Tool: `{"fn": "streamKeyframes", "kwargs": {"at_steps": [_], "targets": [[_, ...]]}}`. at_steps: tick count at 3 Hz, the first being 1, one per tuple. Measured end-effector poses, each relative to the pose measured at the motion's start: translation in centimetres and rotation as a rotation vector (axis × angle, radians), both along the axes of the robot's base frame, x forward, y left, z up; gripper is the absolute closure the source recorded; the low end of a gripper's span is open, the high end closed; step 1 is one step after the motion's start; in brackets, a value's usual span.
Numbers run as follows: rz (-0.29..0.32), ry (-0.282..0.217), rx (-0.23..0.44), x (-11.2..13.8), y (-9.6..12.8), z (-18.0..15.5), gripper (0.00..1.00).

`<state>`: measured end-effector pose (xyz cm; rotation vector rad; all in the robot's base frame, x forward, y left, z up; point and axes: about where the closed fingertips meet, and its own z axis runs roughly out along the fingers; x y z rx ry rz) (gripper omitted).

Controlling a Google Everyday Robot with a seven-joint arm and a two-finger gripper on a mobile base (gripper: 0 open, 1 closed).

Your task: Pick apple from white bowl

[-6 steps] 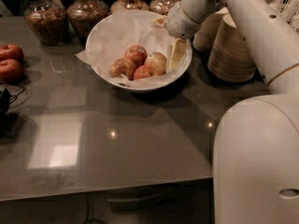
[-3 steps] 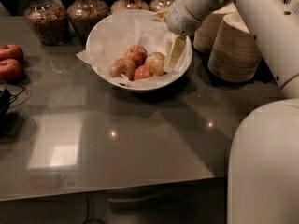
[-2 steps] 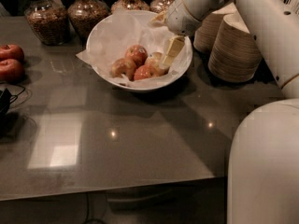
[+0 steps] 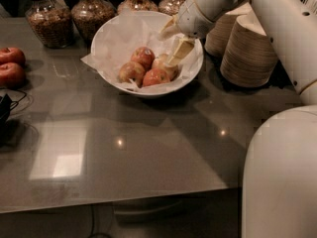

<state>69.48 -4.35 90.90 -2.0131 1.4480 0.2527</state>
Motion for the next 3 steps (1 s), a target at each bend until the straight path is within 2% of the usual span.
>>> {"fn": "streamKeyframes", "kwargs": {"at_steps": [2,3], "targets": [[-0.01,0.057,-0.018,-1.6,-1.4,-1.9,0.19],[-0.002,0.064,-0.043,-2.3,-1.9,-2.0,0.2]]}}
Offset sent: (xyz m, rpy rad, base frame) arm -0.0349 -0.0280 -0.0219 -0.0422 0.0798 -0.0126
